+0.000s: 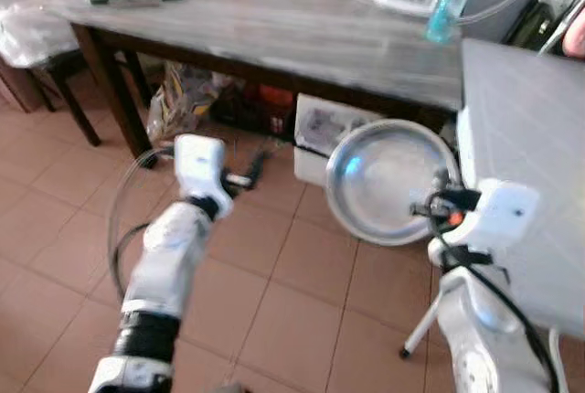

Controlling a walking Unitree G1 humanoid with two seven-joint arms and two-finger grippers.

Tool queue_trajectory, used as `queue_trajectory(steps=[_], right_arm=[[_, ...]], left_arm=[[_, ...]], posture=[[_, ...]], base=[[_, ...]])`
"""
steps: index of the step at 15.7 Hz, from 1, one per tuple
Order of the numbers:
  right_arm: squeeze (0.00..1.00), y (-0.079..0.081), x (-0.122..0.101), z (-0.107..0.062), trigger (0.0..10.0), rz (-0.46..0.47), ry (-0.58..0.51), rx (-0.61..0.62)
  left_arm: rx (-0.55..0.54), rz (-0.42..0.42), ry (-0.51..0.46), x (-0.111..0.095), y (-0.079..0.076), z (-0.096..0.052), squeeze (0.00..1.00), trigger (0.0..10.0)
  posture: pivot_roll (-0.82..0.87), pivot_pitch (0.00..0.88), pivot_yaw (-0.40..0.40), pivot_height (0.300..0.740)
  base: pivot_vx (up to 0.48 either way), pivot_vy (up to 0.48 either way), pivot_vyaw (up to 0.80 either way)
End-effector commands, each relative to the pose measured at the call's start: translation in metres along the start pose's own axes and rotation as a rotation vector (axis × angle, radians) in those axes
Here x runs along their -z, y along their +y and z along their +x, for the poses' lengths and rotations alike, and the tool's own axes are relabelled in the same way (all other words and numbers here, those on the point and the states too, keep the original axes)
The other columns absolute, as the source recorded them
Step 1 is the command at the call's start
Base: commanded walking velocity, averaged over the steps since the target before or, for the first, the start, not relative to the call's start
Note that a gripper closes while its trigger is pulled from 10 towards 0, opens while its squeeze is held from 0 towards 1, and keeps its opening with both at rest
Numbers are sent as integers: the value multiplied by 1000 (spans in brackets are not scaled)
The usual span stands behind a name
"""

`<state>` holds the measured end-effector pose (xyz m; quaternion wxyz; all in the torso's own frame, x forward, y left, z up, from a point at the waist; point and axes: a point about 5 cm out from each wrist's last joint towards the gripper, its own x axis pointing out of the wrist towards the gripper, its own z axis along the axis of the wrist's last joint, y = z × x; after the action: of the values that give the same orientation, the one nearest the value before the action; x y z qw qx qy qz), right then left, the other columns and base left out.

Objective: Setting the table

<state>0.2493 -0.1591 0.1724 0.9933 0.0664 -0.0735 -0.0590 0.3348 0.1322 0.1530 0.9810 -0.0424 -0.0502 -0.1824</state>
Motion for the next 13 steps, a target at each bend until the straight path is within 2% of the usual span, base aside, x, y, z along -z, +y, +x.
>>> queue_trajectory(steps=[1,13], right_arm=[[0,-8,-5,-1,10000,-12,-25,25],[0,-9,-3,0,10000,-14,-23,38]], left_arm=[[39,-2,-10,-2,-12,3,0,10000],[58,8,-3,-1,-13,5,0,10000]], posture=[[116,138,-49,740],[110,129,-35,740]], base=[[480,0,0],[480,0,0]])
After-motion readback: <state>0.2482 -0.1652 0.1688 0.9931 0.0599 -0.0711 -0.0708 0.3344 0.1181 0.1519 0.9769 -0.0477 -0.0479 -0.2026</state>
